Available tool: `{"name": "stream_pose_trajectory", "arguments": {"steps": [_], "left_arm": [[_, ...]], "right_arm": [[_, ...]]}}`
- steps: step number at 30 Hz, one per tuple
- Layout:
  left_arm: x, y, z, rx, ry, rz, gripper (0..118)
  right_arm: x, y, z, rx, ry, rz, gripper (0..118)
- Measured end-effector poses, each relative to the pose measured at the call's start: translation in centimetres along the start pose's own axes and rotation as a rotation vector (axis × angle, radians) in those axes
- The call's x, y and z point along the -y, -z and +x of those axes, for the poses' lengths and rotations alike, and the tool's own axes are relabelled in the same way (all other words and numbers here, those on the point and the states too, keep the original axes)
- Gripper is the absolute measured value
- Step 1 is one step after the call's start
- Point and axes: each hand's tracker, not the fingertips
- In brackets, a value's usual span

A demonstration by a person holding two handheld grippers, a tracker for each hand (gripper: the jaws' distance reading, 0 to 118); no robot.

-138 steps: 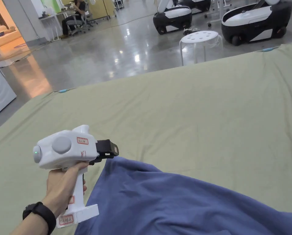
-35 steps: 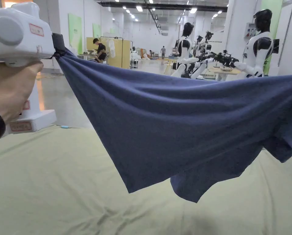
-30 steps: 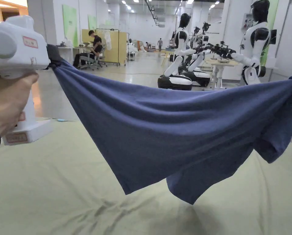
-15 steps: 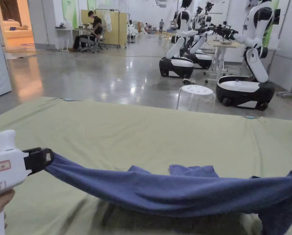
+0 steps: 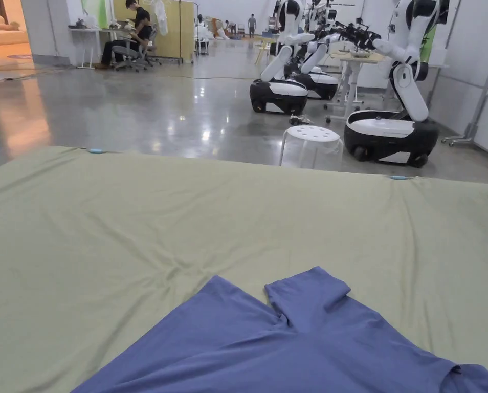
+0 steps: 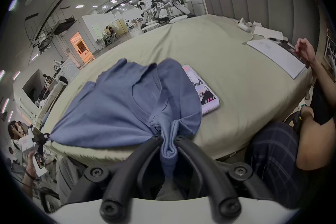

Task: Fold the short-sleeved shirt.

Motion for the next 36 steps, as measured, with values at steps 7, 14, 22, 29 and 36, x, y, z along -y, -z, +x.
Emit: {"name": "stream_pose_trajectory", "arguments": {"steps": [7,14,22,29,36], "left_arm": [[-1.4,-4.7,2.5,0.011,0.086,0.154,65],[-1.8,-11.1,8.9,-0.101,0.365,0.479,65],[0.3,-14.4,18.6,-0.067,0.534,0.718,65],[1.9,-15.3,21.1,0.041,0.56,0.7,60],[2.1,-15.1,21.6,0.03,0.583,0.661,3]], "right_arm": [[-2.3,-1.0,-0.8,0.028,-0.089,0.045,103],[-6.2,-6.8,-5.3,-0.111,-0.217,0.353,104],[-6.6,-9.9,-13.1,-0.176,-0.387,0.573,104],[-3.6,-9.0,-14.1,-0.222,-0.426,0.583,84],[-2.3,-8.4,-15.5,-0.176,-0.492,0.553,0]]}}
